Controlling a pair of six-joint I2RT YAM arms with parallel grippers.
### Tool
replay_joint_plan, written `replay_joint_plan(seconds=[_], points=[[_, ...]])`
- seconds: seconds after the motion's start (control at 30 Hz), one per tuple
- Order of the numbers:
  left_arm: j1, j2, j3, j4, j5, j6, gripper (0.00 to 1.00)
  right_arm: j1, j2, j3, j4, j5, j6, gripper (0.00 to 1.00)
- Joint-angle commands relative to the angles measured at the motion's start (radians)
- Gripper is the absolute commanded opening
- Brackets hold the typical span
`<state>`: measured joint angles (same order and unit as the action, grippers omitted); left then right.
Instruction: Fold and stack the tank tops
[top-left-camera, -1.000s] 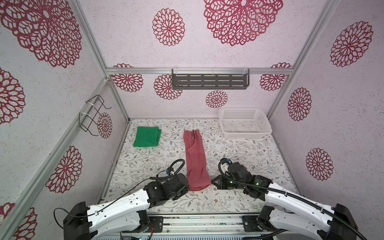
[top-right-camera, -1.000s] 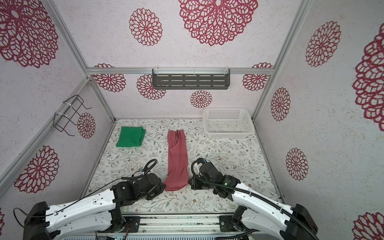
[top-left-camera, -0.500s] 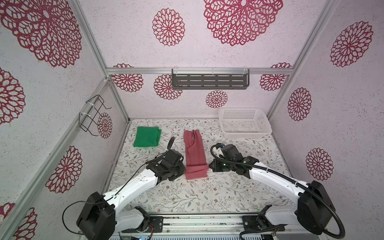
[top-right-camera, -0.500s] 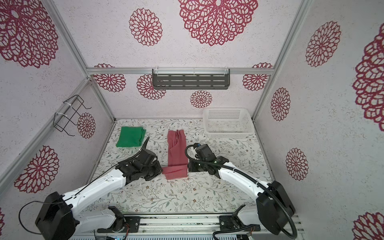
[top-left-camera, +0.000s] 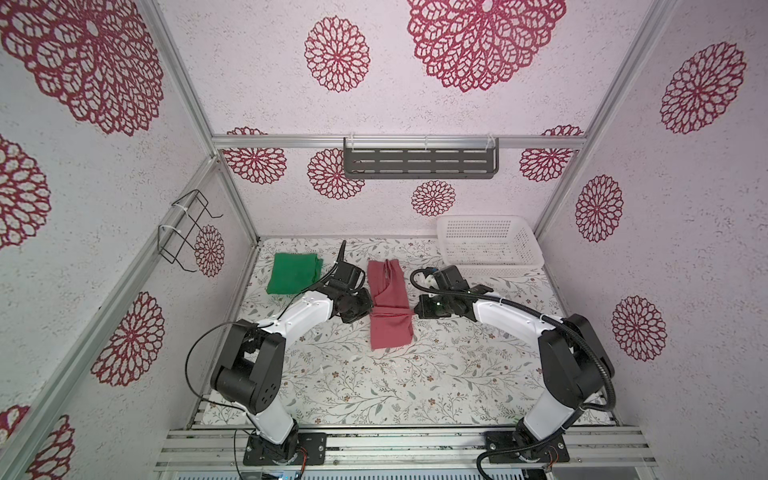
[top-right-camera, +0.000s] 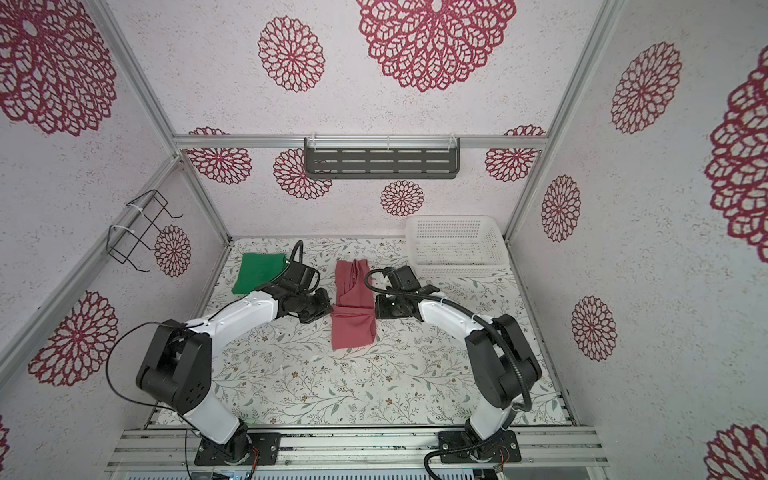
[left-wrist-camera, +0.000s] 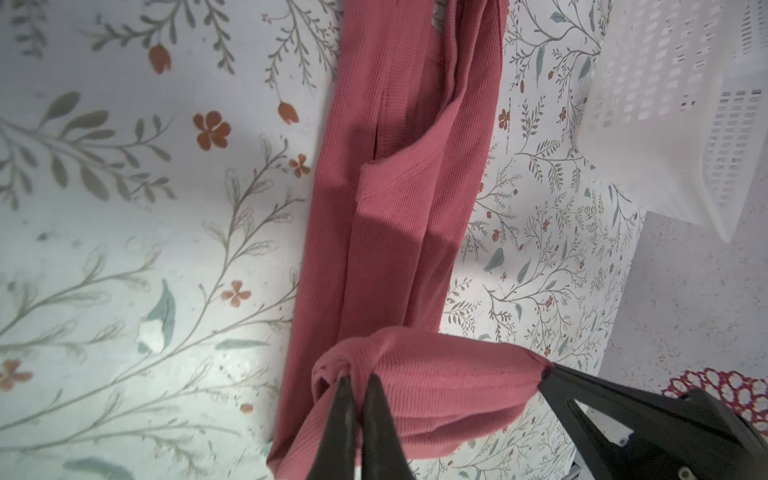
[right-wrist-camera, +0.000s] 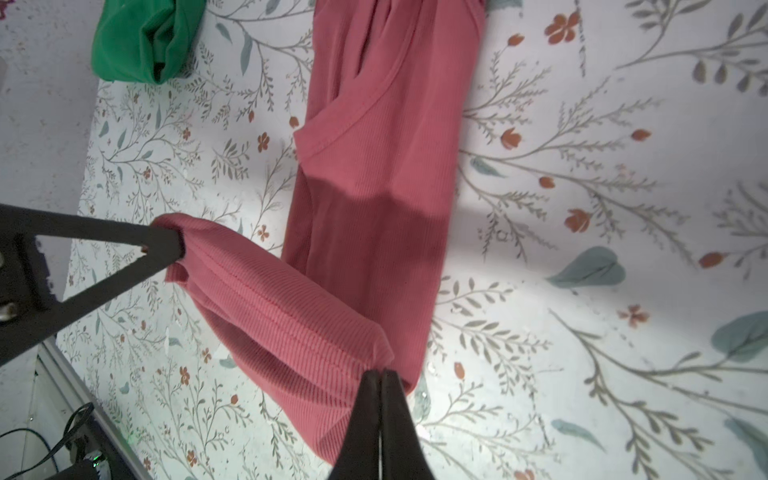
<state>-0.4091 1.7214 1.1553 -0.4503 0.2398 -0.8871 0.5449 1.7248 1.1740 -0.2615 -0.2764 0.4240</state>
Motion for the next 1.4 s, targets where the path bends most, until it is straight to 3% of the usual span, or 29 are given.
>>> replay_joint_plan(seconds=[0.0,0.43,0.5,0.57,0.63,0.7,0.77,0.87,1.13,1.37], points=[[0.026,0.057,0.04,0.047,0.053,0.046,0.0,-0.026,0.039,0.068,-0.003,-0.024,-0.051,0.0],[0.085,0.22,0.161,0.116,0.089,0.064,0.0,-0.072,0.238,0.266,-0.035,-0.059,-0.083,0.0],[0.096,0.251,0.195,0.117,0.095,0.075,0.02,-0.08,0.269,0.299,-0.028,-0.063,-0.085,0.06],[0.113,0.286,0.233,0.108,0.095,0.084,0.21,-0.093,0.295,0.338,-0.024,-0.063,-0.095,0.19],[0.136,0.287,0.28,0.078,0.097,0.101,0.49,-0.112,0.305,0.395,-0.053,-0.043,-0.111,0.37],[0.153,0.265,0.318,0.032,0.088,0.136,0.57,-0.123,0.284,0.433,-0.079,-0.013,-0.135,0.46],[0.161,0.203,0.34,-0.018,0.047,0.166,0.58,-0.131,0.251,0.462,-0.111,0.021,-0.166,0.52],[0.156,0.124,0.312,-0.057,0.008,0.171,0.57,-0.131,0.184,0.453,-0.148,0.055,-0.19,0.52],[-0.024,-0.081,-0.031,0.154,-0.031,-0.057,0.45,-0.056,-0.055,0.018,0.091,-0.106,0.009,0.37],[-0.11,-0.082,-0.196,0.285,-0.06,-0.184,0.41,0.055,-0.046,-0.152,0.298,-0.131,0.149,0.27]])
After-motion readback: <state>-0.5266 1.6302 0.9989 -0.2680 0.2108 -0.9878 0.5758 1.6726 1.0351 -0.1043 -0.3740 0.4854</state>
